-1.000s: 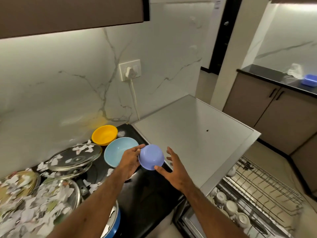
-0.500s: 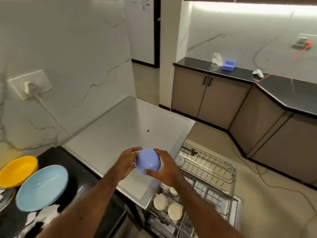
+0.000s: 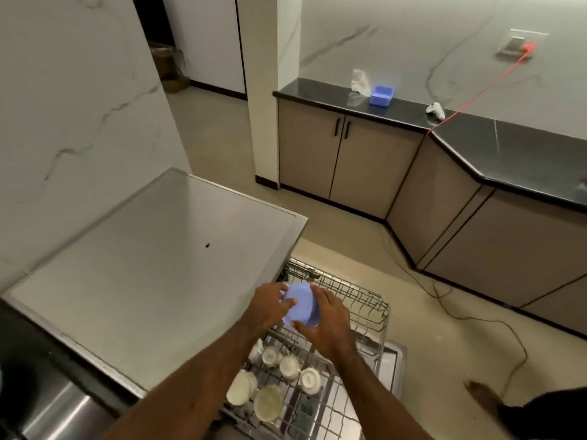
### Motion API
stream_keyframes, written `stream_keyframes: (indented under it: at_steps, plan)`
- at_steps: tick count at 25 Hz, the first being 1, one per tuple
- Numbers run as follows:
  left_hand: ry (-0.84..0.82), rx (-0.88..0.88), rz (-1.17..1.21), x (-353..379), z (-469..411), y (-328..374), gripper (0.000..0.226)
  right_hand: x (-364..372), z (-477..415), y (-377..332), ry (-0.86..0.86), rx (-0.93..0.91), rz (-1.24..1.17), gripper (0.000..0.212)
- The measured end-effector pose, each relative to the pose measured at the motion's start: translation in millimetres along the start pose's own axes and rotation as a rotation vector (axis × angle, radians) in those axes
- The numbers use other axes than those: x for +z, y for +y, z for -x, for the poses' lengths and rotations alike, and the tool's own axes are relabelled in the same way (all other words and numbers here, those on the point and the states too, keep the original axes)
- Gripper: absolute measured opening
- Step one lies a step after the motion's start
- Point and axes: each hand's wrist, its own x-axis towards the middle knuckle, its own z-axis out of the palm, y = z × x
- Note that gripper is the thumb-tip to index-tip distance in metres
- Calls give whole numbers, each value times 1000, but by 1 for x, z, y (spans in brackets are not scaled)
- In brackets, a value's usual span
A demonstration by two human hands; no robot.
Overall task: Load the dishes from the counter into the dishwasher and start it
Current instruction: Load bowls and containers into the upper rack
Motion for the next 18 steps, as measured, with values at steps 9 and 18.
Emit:
stream_keyframes:
  at_steps: [9,18]
  plan:
    - [-140,-223,27,97,-66,-22,45,41,-50,89,-220,136,37,103]
    - [-132,-406,139,140,-135,-50,43,98,-119,130,-349,273,97,106]
